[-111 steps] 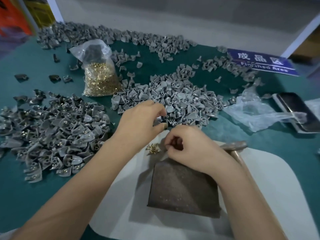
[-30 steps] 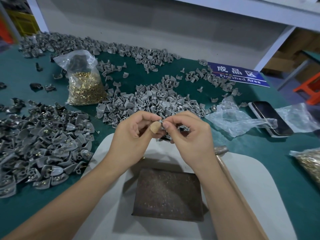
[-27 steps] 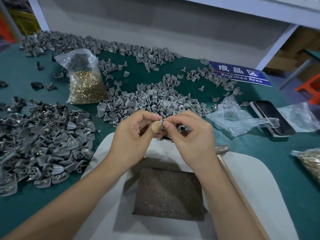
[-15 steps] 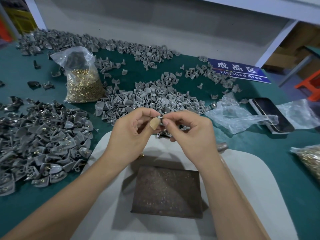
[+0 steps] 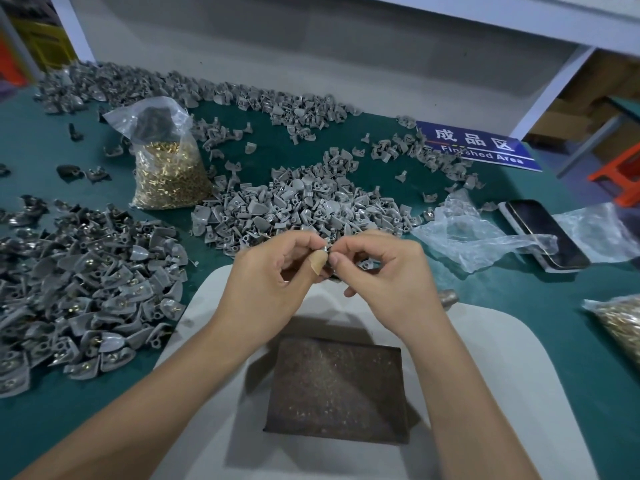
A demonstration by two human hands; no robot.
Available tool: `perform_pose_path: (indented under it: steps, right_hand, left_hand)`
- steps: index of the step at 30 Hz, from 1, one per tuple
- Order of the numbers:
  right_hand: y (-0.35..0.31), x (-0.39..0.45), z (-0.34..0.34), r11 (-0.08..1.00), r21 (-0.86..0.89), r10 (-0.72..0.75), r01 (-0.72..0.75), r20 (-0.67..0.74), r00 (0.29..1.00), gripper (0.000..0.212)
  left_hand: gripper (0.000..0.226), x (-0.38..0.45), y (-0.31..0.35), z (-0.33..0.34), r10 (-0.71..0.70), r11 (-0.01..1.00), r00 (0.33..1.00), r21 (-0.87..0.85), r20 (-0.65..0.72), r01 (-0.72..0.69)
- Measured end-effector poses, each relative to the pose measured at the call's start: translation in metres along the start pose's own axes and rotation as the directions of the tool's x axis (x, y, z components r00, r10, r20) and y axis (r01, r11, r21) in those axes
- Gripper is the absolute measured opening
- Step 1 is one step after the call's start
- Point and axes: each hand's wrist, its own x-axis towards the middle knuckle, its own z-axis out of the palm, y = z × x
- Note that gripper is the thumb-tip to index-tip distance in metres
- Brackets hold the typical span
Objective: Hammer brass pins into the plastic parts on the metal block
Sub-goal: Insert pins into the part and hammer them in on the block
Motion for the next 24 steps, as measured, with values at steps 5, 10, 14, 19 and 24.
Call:
perform_pose_path:
  steps: [5,10,14,19,24]
  right_hand:
    - [-0.009,-0.001,-0.002,0.999,-0.040,-0.012,0.012,-0.013,1.000,0.016]
    - [-0.022,-0.029,-0.005,0.990,-0.120,-0.078,0.071,-0.047,0.996,0.012]
    - [-0.028,-0.058,-0.019,0.992,-0.126,-0.045,0.028,-0.133,0.990,0.007]
    - [-0.002,-0.095,-0.058,0.718,-0.574,0.164,-0.394,-0.411,0.897,0.012]
    - [0.005,-0.115,-0.057,0.484,-0.695,0.377,-0.531,-0.382,0.844,0.033]
  left_hand:
    - [0.013,-0.001,0.009,-0.003,0.027,0.999,1.000,0.041,0.009,-0.027]
    - [0.012,-0.019,0.030,-0.006,0.013,0.994,0.997,0.105,0.071,-0.020]
    - [0.006,-0.041,0.050,-0.006,-0.029,0.996,0.997,0.081,0.068,0.024]
    - [0.003,-0.070,0.054,-0.006,-0.045,0.960,0.988,0.278,0.146,0.002]
    - [0.004,-0.079,0.047,-0.009,-0.016,0.861,0.985,0.503,0.171,-0.073]
